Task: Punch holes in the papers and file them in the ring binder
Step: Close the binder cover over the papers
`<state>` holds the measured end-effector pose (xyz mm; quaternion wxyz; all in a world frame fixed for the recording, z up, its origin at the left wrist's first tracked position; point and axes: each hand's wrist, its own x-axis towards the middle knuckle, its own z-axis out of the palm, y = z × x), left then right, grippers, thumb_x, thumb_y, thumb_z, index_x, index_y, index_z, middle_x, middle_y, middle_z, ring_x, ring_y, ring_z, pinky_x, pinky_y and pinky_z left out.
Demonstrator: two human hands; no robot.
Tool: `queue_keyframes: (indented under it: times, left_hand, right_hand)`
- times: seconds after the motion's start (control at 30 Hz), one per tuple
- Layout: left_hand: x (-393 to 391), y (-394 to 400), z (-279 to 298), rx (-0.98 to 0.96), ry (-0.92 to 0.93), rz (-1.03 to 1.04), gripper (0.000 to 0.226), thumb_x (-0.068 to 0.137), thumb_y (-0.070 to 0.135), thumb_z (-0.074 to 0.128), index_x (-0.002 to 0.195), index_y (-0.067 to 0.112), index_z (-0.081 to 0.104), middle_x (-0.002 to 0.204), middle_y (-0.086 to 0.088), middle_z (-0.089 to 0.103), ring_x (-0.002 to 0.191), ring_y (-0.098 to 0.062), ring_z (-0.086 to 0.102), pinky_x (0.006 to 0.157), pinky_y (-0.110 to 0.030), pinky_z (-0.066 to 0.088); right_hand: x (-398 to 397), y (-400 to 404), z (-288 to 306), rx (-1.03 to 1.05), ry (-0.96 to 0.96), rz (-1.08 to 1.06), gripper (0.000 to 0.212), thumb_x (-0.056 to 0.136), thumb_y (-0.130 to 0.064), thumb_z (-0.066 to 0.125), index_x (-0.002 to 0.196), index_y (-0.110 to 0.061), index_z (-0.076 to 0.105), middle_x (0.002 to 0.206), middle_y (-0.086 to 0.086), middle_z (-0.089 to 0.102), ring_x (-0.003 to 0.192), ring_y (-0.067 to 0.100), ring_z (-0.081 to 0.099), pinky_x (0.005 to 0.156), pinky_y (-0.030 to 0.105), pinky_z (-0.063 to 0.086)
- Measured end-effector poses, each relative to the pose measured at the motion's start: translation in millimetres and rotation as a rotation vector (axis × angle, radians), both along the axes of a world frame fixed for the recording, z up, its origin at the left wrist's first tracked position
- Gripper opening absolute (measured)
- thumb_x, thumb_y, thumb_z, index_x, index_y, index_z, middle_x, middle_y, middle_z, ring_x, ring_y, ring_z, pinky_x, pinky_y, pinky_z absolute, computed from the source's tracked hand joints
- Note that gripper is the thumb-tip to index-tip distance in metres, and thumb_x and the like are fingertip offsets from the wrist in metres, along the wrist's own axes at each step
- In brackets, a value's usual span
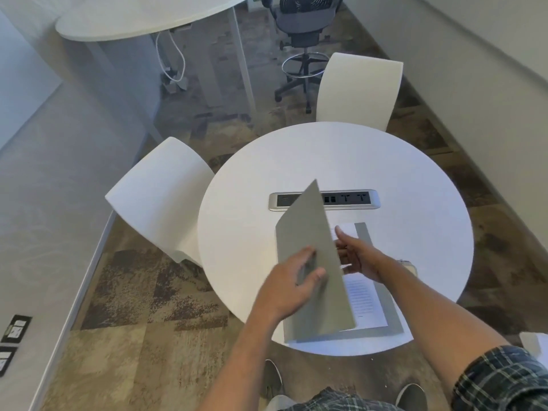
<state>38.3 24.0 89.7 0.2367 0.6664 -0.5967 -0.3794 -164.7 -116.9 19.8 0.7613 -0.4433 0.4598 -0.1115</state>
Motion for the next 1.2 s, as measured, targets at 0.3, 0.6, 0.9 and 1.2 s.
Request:
queue_keyframes:
  times: [0.3, 0.6, 0.9, 1.2]
  left_hand:
    - [-51.7, -0.6, -92.9, 0.202, -0.588, -0.497, 0.109, 0.08, 0.066, 0.069, 0.163, 0.04, 0.003, 0.173, 0.003, -0.014, 0.16, -0.031, -0.01, 0.125, -0.062, 0.001]
    - [-33.8, -9.7, -117.5, 0.231, -0.711, -0.551, 0.117, 0.079, 0.065, 0.07, 0.163, 0.039, -0.008, 0.171, 0.01, -0.02, 0.157, -0.024, -0.022, 0.123, -0.063, -0.009]
    - [-18.3, -25.2, -116.8, 0.186, -0.7, -0.377, 0.086, 0.102, 0.041, 0.057, 0.166, 0.017, 0.005, 0.174, 0.002, -0.005, 0.161, -0.023, 0.001, 0.129, -0.039, 0.014]
    - [-11.8, -27.4, -127.0, 0.302, -0.811, -0.453, 0.082, 0.108, 0.047, 0.039, 0.164, 0.014, -0.011, 0.172, 0.001, -0.02, 0.159, -0.023, -0.016, 0.13, -0.039, -0.001]
  right_hand:
    - [-78.1, 9.8, -12.1, -0.257, 0.5, -0.408, 0.048, 0.085, -0.055, 0.073, 0.116, -0.019, 0.071, 0.108, 0.006, 0.075, 0.092, 0.022, 0.07, 0.079, 0.036, 0.056]
    - [-64.4, 39.8, -32.6, -0.569, 0.962, 0.19, 0.079, 0.085, -0.038, 0.075, 0.15, -0.016, 0.037, 0.139, 0.015, 0.048, 0.13, 0.033, 0.049, 0.103, 0.042, 0.047]
    - [-58.2, 58.2, -61.0, -0.771, 1.045, 0.586, 0.073, 0.106, -0.032, 0.041, 0.163, -0.012, 0.0, 0.172, 0.005, -0.006, 0.158, 0.02, 0.005, 0.124, 0.036, 0.021]
    - [-60.9, 59.3, -68.4, -0.748, 1.047, 0.715, 0.071, 0.109, -0.039, 0.028, 0.161, -0.009, -0.01, 0.17, 0.005, -0.012, 0.158, 0.02, -0.004, 0.128, 0.035, 0.009]
